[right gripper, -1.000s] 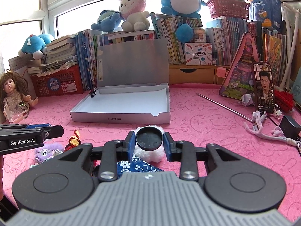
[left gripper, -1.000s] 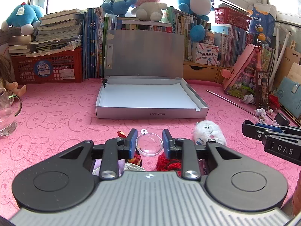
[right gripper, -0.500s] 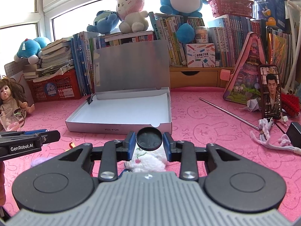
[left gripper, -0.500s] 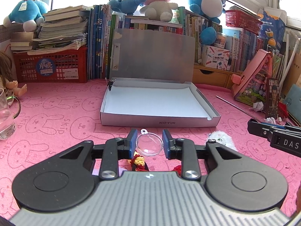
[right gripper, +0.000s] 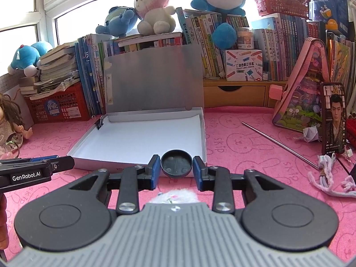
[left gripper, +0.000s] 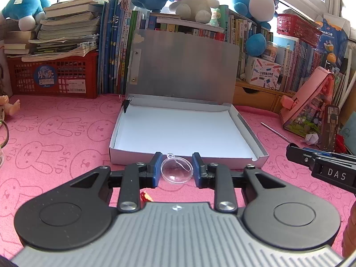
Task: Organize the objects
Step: 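Carry the black lid and clear dome with both tools over the white box, then open the right tool to drop the black lid while the left releases the dome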
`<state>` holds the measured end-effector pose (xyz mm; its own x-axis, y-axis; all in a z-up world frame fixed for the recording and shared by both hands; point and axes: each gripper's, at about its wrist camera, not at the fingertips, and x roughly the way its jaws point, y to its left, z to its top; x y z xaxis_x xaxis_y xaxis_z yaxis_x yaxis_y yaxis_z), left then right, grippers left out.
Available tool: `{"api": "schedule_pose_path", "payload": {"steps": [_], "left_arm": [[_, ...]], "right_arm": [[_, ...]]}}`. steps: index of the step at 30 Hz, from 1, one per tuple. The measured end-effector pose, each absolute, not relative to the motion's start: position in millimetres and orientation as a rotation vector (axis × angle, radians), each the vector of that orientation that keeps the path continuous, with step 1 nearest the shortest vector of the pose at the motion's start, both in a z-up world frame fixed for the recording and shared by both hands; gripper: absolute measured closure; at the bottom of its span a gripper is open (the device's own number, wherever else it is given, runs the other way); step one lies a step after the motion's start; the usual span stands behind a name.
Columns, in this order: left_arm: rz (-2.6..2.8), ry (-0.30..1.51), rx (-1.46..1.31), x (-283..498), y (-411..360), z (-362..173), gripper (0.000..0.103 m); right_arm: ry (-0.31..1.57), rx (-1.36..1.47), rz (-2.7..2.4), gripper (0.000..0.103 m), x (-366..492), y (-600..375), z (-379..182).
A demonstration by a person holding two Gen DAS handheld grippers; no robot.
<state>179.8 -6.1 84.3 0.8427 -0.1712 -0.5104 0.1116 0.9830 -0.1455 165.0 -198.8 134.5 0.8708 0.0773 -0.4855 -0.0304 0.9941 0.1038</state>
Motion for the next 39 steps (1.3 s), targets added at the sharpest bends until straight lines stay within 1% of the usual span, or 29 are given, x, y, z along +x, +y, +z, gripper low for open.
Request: {"api": "schedule_pose_path", "payload": {"steps": [8,16,20,27,32,39], "left_arm": [[-0.165,0.567,-0.118,222.7,-7.1,89.6,0.07],[-0.183,0.638,-0.141,269.8,-9.5,77.7,0.07],[-0.156,0.681,-0.129,300.8,-16.2,65.3,0.07],[-0.109,0.73,-0.087,343.9,-22.3,56.0,0.07],[-0.083,0.801,-0.112,370.7,-17.1,47.1,0.07],[-0.074,0.818,-0.114,391.8,-17.5,39.5,0.07]], "right_arm": [[0.535,0.096,0.059,0.066,208.9,-204.2,140.0],[0.626,0.071,0.057,0.066,261.4,-205.9,132.3],[0.693,0.104,0.061,0.066,290.9,-204.5,124.3],[0.754,0.17,0.049,0.066,329.6,-207.5,110.6],[0.813,0.225,0.067,0.066,348.6,-214.4,98.5],[0.835,0.272,0.07,0.066,366.3,-219.3,91.3]]}}
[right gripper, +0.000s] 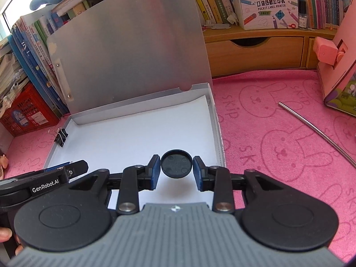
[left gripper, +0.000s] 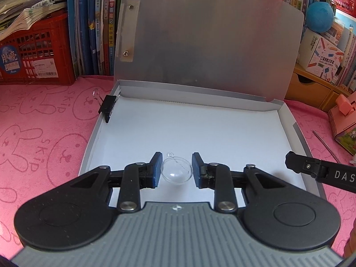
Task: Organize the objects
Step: 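Open the right tool to drop the black lid while the left releases the dome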
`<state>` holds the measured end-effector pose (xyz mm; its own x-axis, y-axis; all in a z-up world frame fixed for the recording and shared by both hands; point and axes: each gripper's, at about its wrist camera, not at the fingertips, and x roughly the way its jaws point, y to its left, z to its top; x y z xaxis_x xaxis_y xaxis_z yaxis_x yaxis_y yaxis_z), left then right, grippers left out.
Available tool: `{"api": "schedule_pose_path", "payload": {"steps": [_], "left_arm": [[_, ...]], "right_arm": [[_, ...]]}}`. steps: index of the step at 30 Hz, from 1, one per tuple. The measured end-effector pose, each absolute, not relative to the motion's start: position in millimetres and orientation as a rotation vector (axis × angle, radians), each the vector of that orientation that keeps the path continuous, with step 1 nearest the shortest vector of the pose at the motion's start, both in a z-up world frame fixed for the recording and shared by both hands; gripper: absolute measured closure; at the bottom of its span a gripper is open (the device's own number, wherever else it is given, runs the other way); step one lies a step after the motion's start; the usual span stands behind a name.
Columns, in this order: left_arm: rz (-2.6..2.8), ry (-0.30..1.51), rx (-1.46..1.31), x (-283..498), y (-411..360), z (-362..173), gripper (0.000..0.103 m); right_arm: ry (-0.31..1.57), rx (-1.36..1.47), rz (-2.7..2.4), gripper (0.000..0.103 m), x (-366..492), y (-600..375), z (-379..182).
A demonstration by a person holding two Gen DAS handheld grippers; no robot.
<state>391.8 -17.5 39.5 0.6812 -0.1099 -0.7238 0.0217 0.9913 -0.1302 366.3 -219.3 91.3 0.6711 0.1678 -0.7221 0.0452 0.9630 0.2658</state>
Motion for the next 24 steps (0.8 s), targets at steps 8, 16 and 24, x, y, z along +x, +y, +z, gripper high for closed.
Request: {"api": "schedule_pose_path", "payload": {"steps": [8,16,24], "left_arm": [[-0.071,0.833,-0.102,398.9,-20.3,28.2,0.07],[-0.1,0.831,-0.116,397.9,-19.7,25.2,0.06],[-0.118,0.814,-0.103,386.9,-21.3,32.8,0.033]], "right_arm": [[0.853,0.246,0.064,0.066,377.5,-213.8,80.3],[0.858,0.236,0.054,0.054,379.9,-213.2,74.7],[0.824,0.227,0.045,0.042,370.2,-215.8,83.3]]}}
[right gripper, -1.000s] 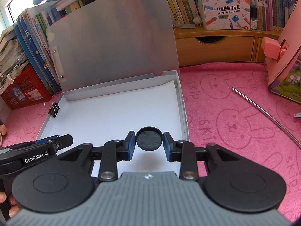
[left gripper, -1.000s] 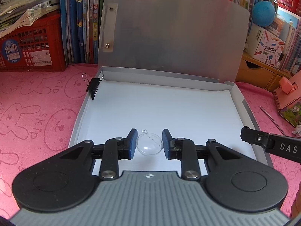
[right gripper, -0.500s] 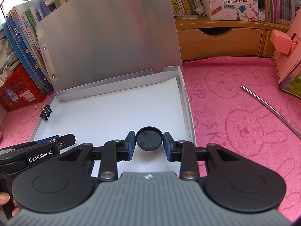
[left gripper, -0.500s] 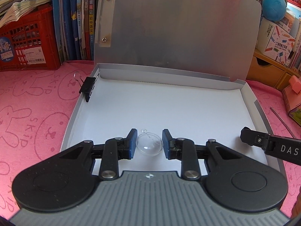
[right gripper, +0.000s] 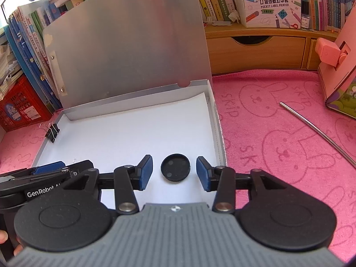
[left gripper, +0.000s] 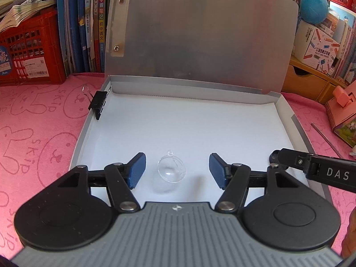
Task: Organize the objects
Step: 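Open the right tool to drop the black lid while the left releases the dome, then withdraw both tools from the box back toward the remaining items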
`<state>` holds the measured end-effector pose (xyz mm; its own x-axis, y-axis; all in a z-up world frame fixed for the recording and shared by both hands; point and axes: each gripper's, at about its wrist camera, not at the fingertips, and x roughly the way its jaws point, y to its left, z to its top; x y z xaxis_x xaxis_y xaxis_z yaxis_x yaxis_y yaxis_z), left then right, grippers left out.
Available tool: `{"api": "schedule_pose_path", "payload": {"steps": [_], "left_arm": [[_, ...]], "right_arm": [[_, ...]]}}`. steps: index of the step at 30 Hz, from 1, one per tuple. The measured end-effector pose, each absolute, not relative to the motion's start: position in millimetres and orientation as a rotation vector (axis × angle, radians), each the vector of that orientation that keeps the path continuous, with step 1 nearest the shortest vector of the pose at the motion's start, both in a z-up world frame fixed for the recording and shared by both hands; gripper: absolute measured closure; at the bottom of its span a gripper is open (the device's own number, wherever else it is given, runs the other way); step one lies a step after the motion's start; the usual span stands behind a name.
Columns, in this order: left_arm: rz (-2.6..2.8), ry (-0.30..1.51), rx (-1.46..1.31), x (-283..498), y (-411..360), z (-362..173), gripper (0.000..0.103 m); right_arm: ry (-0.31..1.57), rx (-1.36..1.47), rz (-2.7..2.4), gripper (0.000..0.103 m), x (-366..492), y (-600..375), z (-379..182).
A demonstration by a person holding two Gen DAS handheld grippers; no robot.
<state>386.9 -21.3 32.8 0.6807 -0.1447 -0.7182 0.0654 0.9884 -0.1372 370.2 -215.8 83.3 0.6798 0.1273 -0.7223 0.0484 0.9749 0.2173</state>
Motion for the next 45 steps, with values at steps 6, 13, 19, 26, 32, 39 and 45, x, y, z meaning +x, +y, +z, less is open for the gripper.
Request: {"api": "schedule_pose_path", "payload": {"steps": [6,13,19,26,32,39,45], "left_arm": [[-0.133,0.773,-0.069,366.4,-22.4,47.5,0.029],[-0.186,0.714,-0.032,325.9,-22.2,67.0,0.027],[-0.215,0.644,-0.035,292.0,-19.8,83.8,0.021],[-0.256,0.581,-0.058,252.6,-14.6,95.7,0.012],[-0.272,0.562,-0.044,222.7,-13.6,96.1,0.009],[-0.273,0.538,-0.064,187.4,-8.0,93.6,0.009],[-0.279,0.494,-0.054,156.6,-4.3,94.8,0.008]], "right_arm": [[0.788,0.178,0.04,0.039,350.0,-217.3,93.6],[0.745,0.172,0.069,0.035,316.1,-222.9,109.8],[0.68,0.135,0.105,0.028,282.3,-220.0,124.5],[0.619,0.111,0.115,0.016,249.2,-220.3,130.3],[0.579,0.113,0.104,0.011,226.1,-224.7,132.1],[0.55,0.14,0.104,0.008,199.6,-230.2,132.8],[0.514,0.112,0.119,0.005,172.1,-228.0,130.3]]}}
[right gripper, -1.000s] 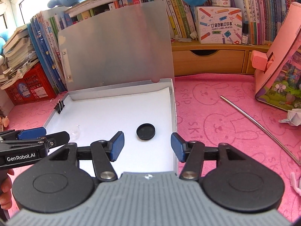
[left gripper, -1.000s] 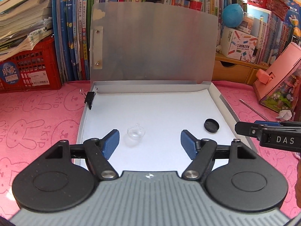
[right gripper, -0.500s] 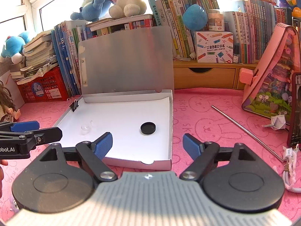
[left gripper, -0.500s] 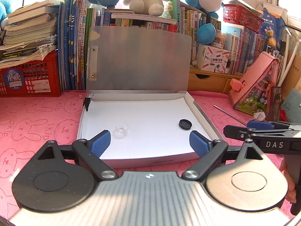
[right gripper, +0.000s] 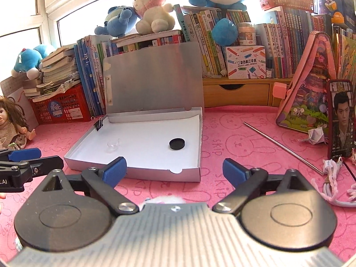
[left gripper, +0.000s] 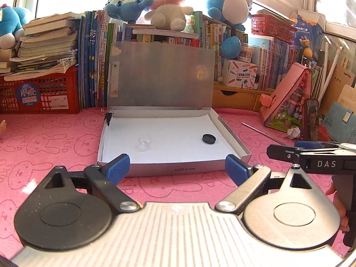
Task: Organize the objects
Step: 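Withdraw both tools from the box back toward the remaining items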
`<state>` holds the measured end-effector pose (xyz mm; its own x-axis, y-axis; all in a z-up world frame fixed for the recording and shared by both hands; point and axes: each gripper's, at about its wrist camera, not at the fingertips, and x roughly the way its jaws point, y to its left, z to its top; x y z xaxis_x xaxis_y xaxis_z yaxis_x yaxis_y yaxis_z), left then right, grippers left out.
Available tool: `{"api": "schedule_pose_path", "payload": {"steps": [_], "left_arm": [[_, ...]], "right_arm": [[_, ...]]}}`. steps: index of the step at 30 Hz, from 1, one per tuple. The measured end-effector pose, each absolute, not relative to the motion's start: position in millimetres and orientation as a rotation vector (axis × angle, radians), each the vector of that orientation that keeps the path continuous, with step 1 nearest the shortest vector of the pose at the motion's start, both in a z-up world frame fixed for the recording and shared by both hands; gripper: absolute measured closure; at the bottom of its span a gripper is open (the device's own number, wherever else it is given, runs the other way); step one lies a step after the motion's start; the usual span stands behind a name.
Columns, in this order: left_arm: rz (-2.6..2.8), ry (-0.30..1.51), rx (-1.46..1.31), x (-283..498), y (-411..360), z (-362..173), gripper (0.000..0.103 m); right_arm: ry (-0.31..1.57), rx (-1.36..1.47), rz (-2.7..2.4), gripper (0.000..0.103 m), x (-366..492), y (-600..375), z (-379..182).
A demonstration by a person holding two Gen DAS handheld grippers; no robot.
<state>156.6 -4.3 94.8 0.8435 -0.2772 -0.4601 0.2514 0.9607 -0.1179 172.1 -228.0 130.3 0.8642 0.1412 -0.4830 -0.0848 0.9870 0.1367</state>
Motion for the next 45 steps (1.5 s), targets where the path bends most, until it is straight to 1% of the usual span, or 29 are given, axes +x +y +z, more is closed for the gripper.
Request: {"api": "schedule_pose_path", "payload": {"steps": [6,24,45], "left_arm": [[-0.284,0.46,-0.041,127.7,-1.6,91.4,0.008],[-0.309,0.419,-0.004,61.0,-6.1,72.6,0.007],[-0.275,0.45,-0.039,23.7,4.7,40.2,0.007]], "right_arm": [[0.472,0.066,0.119,0.003,147.9,-222.3,125.5],[0.41,0.021,0.104,0.002,82.8,-212.0,107.7],[0.411,0.026,0.064,0.002,41.8,-205.2,79.7]]}}
